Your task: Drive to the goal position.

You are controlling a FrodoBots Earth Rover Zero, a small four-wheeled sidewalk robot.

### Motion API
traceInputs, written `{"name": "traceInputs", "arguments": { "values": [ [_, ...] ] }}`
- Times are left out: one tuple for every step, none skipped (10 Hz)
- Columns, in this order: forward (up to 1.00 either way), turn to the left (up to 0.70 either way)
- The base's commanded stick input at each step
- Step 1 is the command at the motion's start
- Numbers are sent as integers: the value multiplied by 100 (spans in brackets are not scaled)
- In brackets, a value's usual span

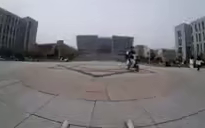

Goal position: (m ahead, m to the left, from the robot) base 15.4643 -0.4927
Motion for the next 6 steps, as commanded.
{"name": "traceInputs", "arguments": {
  "values": [
    [100,2],
    [100,1],
    [100,-26],
    [100,-40],
    [100,-40],
    [100,-40]
  ]
}}
